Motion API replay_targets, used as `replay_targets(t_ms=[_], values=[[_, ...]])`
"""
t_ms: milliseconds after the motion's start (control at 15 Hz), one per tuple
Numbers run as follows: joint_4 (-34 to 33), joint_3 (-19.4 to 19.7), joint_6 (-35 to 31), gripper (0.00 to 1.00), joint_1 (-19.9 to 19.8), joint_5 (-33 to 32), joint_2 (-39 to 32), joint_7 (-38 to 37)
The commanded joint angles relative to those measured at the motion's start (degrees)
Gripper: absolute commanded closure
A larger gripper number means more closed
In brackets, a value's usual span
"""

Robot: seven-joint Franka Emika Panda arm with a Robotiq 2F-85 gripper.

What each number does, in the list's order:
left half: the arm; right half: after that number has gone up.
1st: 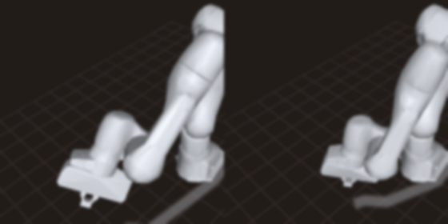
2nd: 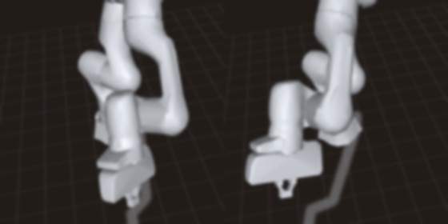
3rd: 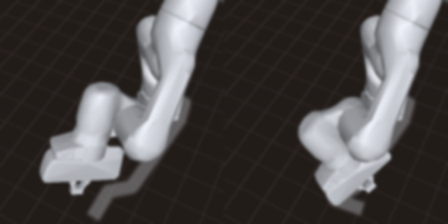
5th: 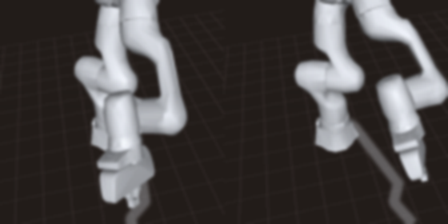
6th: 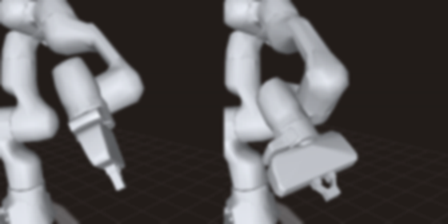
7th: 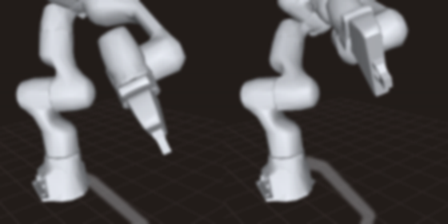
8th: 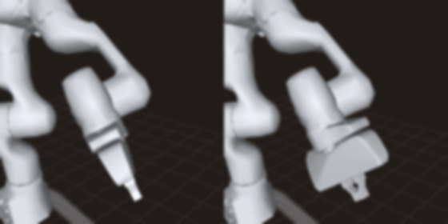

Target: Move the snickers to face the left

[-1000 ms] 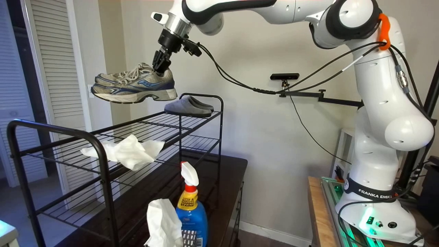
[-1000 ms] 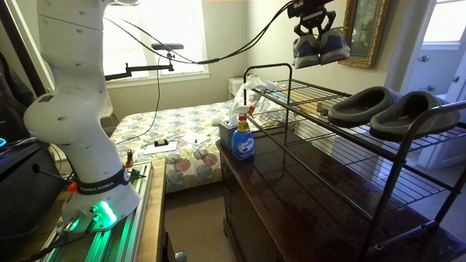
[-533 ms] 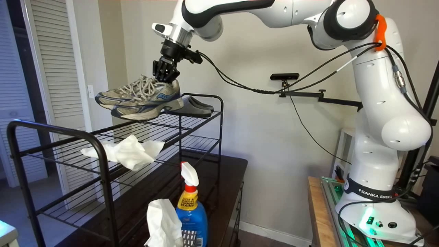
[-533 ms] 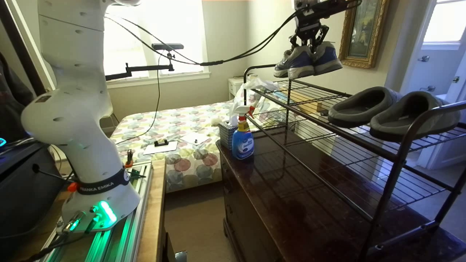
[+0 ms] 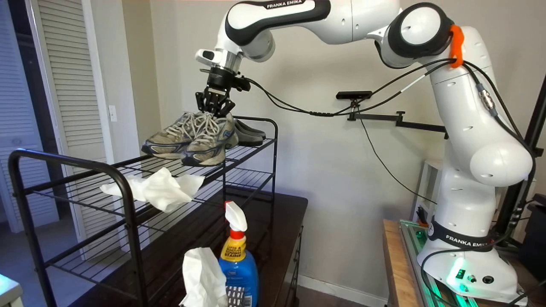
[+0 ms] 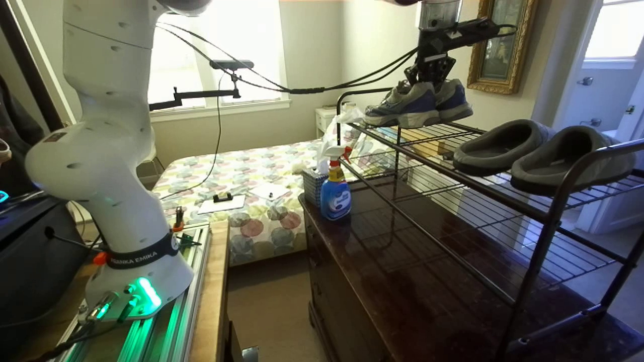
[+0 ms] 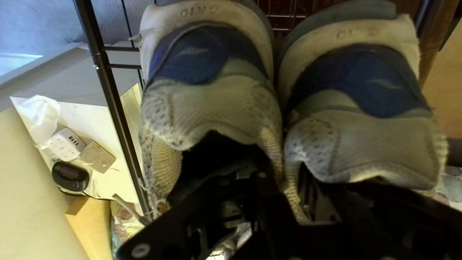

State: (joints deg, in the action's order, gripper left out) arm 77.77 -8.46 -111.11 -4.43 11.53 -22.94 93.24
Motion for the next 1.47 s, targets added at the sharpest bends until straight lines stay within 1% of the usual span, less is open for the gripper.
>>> replay_targets(t_ms=[0,67,133,333,400,467,600,800,933,1000,1067,1133,1200,1267,1400], values=[[-4.9,1.2,-2.3,0.95,2.2,-1.5,-3.5,-3.9],[-4.5,1.4,-4.8,0.95,2.7,-1.7,-3.6,-5.7],[-4.7,1.5,-6.0,0.95,3.0,-2.0,-4.1,-7.2],[-5.6,2.0,-6.2,0.95,3.7,-4.1,-5.1,-9.6],[-5.8,2.3,-5.9,0.55,4.0,-5.3,-5.4,-10.9],[-6.1,2.7,-5.8,0.54,4.4,-6.6,-5.7,-12.4],[-6.5,3.1,-5.4,0.42,4.7,-8.6,-5.9,-14.6],[-8.0,3.4,-4.9,0.19,5.0,-10.6,-6.1,-17.4],[-9.0,3.0,-4.9,0.05,4.8,-10.2,-5.8,-18.6],[-9.6,2.2,-5.4,0.01,4.1,-8.3,-5.4,-18.6],[-10.3,1.5,-5.8,0.0,3.5,-6.8,-5.0,-18.4],[-10.8,1.7,-6.6,0.0,3.5,-5.9,-4.7,-18.7],[-11.6,3.4,-9.9,0.0,4.5,-7.8,-4.7,-23.0],[-13.4,4.4,-10.1,0.0,4.6,-9.1,-5.3,-25.0],[-14.7,6.0,-13.0,0.0,4.3,-10.0,-6.0,-29.1]])
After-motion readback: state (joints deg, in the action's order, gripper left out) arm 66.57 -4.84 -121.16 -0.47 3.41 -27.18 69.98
